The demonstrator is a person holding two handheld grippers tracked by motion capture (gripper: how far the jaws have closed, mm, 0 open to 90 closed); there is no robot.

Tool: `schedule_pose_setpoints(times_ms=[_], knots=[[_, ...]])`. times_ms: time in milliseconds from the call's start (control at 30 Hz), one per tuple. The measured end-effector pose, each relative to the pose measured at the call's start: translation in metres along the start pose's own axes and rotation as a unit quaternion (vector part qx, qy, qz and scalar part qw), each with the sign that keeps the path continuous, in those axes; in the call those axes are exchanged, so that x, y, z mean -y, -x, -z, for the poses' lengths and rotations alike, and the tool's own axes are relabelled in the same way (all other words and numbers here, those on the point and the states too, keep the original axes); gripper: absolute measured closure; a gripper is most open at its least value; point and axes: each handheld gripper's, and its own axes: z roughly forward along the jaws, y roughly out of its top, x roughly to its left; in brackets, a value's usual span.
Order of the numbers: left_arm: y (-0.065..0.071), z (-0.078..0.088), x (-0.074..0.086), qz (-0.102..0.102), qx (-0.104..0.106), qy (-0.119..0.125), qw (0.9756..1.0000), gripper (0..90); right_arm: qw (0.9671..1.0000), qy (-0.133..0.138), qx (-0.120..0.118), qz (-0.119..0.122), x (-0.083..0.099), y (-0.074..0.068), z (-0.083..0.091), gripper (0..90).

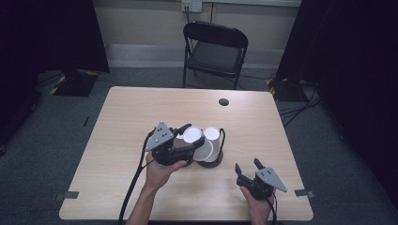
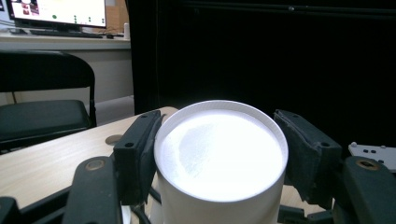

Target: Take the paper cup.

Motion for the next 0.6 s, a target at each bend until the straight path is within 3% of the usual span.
schedule_pose_setpoints(times_ms=[167,400,433,500,600], knots=[[0.001,0.010,0.012,0.005,-0.001,0.010,0.9999,34.6,0.9999,-0.007,-0.003,0.007,-0.001,-0.004,-0.002,27.2],[-0.001,0.020,0.024,0.026,-0.004,0.010,0.9996,34.5,0.9992,-0.012,-0.031,0.024,-0.002,-0.017,-0.004,32.1],[-0.001,0.023,0.028,0.033,-0.013,0.006,0.9993,34.5,0.9985,-0.014,-0.042,0.033,-0.003,-0.024,-0.005,33.4],[-0.001,0.025,0.031,0.035,-0.014,0.004,0.9993,34.5,0.9982,-0.013,-0.046,0.035,-0.004,-0.026,-0.005,34.1],[-0.002,0.032,0.038,0.045,-0.016,-0.002,0.9988,34.6,0.9962,-0.007,-0.074,0.046,-0.006,-0.040,-0.004,38.3]])
